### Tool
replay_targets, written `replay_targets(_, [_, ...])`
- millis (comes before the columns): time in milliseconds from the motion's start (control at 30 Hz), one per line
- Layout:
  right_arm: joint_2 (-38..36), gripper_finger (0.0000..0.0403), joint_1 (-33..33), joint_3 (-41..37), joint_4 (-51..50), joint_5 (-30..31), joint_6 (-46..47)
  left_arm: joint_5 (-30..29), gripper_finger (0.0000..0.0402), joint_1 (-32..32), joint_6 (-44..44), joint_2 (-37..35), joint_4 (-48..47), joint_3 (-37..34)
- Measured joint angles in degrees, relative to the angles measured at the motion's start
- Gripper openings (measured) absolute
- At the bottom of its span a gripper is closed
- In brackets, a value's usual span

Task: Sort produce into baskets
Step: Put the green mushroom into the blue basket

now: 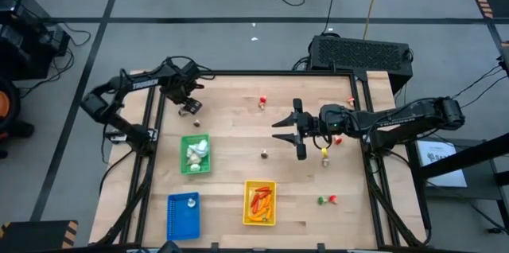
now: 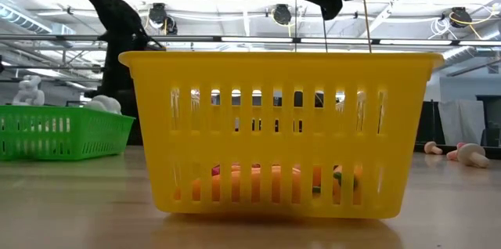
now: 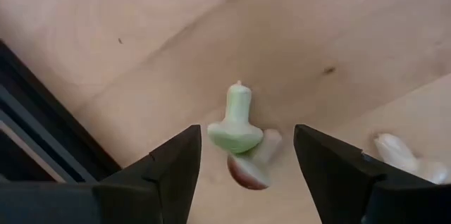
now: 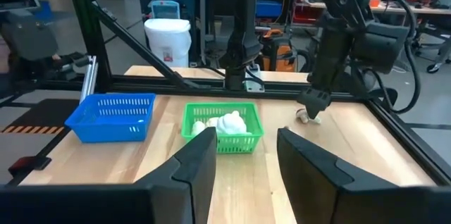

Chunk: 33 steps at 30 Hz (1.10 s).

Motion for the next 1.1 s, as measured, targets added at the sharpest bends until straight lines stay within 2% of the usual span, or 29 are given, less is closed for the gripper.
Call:
replay_targets(233, [0.0,0.0141,0.0,0.0,-1.1,0.0,-0.3,-0.3,0.0235,2.7,1.4,1.1,2.0,0.0])
replay_targets(367, [0.0,0.0141,0.0,0.0,-1.2,0.0,-0.3,3.4,0.0235,5.3,1.5,1.1,1.5,0.0])
replay_targets(467, [0.0,0.0141,0.0,0.0,-1.4,0.0,-0.4,3.6,0.0235,6.1,1.5,1.1,1.3,0.0])
replay_targets(1100, [0.0,0.0141,0.0,0.0,-1.6,0.0,-0.4,3.9,0.0235,4.2,2.4,4.0,0.9,0.0])
